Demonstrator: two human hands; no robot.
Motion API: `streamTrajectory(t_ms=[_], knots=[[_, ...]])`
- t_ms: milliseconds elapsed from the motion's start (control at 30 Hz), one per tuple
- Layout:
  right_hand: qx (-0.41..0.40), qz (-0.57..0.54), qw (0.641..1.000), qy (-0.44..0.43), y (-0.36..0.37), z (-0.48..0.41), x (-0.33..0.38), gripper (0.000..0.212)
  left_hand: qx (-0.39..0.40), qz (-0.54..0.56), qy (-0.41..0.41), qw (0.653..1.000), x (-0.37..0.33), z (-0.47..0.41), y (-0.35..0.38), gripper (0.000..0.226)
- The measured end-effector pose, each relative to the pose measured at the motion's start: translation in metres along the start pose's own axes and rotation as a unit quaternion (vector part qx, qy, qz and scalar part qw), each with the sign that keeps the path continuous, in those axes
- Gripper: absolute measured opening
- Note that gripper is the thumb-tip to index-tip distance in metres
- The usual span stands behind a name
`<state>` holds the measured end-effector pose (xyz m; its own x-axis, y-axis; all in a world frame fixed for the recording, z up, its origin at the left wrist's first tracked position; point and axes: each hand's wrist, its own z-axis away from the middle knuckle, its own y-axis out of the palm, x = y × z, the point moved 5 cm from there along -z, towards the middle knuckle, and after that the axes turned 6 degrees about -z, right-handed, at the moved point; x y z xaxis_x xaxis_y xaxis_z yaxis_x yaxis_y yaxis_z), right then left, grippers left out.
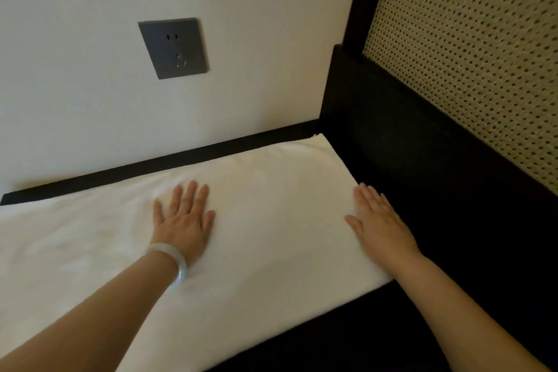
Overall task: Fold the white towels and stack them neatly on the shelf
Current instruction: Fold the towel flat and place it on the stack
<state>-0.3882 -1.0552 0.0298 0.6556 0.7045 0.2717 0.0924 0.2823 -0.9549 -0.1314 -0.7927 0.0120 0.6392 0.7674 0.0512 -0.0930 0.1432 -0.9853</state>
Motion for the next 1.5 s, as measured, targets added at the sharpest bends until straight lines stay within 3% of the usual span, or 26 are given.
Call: streamTrajectory(t_ms=[67,200,333,400,533,567,700,833,900,967,1067,1133,1200,1267,1367,1500], knots=[[-0.025,-0.022,0.999,-0.022,0.001,0.013,0.027,0.067,-0.015,0.014,0.028,0.999,-0.027,0.015,-0.013,0.065],[0.006,0.0,0.989,-0.148,0.039,0.053,0.058,0.073,-0.076,0.014,0.171,0.982,-0.106,0.087,-0.003,0.07],[0.012,0.044,0.999,0.016,0.022,0.057,0.014,0.084,-0.047,-0.003,0.191,0.98,-0.114,0.111,0.021,0.06],[-0.005,0.052,0.998,0.037,0.011,0.055,0.036,0.085,-0.046,-0.001,0.18,0.983,-0.114,0.109,0.019,0.063],[0.0,0.029,0.991,-0.133,0.041,0.058,0.113,0.072,-0.032,0.001,0.181,0.983,-0.114,0.112,0.019,0.064],[0.024,0.035,0.991,-0.125,0.047,0.059,0.107,0.072,-0.038,0.001,0.182,0.982,-0.109,0.113,0.019,0.061],[0.014,0.065,0.995,0.078,0.033,0.057,0.026,0.066,-0.048,-0.008,0.091,0.995,-0.032,0.108,0.028,0.059],[0.059,0.044,0.992,0.098,0.026,0.047,0.021,0.064,0.008,0.026,-0.068,0.997,0.081,0.113,0.036,0.078],[0.075,0.026,0.993,0.087,0.025,0.041,0.023,0.061,0.017,0.058,-0.123,0.991,0.098,0.116,0.031,0.083],[0.057,0.002,0.997,0.058,0.019,0.036,0.019,0.057,0.019,0.062,-0.107,0.992,0.074,0.112,0.024,0.087],[0.031,-0.048,0.998,0.034,0.007,0.037,0.014,0.056,-0.001,0.023,0.018,1.0,0.007,0.104,0.024,0.07],[0.015,-0.061,0.995,0.081,-0.001,0.039,0.004,0.058,-0.024,-0.007,0.047,0.999,-0.013,0.1,0.027,0.061],[-0.008,0.012,0.99,0.137,-0.012,0.04,-0.006,0.057,-0.042,-0.007,0.049,0.998,-0.014,0.098,0.028,0.059],[0.021,0.03,0.979,0.202,-0.02,0.036,-0.014,0.053,-0.073,-0.019,0.054,0.996,-0.011,0.098,0.028,0.059],[0.084,-0.085,0.953,0.28,-0.027,0.033,-0.021,0.049,-0.077,-0.009,0.048,0.996,-0.011,0.098,0.031,0.059],[0.108,-0.281,0.911,0.283,-0.043,0.045,-0.014,0.027,-0.086,0.008,0.054,0.995,-0.013,0.098,0.032,0.057]])
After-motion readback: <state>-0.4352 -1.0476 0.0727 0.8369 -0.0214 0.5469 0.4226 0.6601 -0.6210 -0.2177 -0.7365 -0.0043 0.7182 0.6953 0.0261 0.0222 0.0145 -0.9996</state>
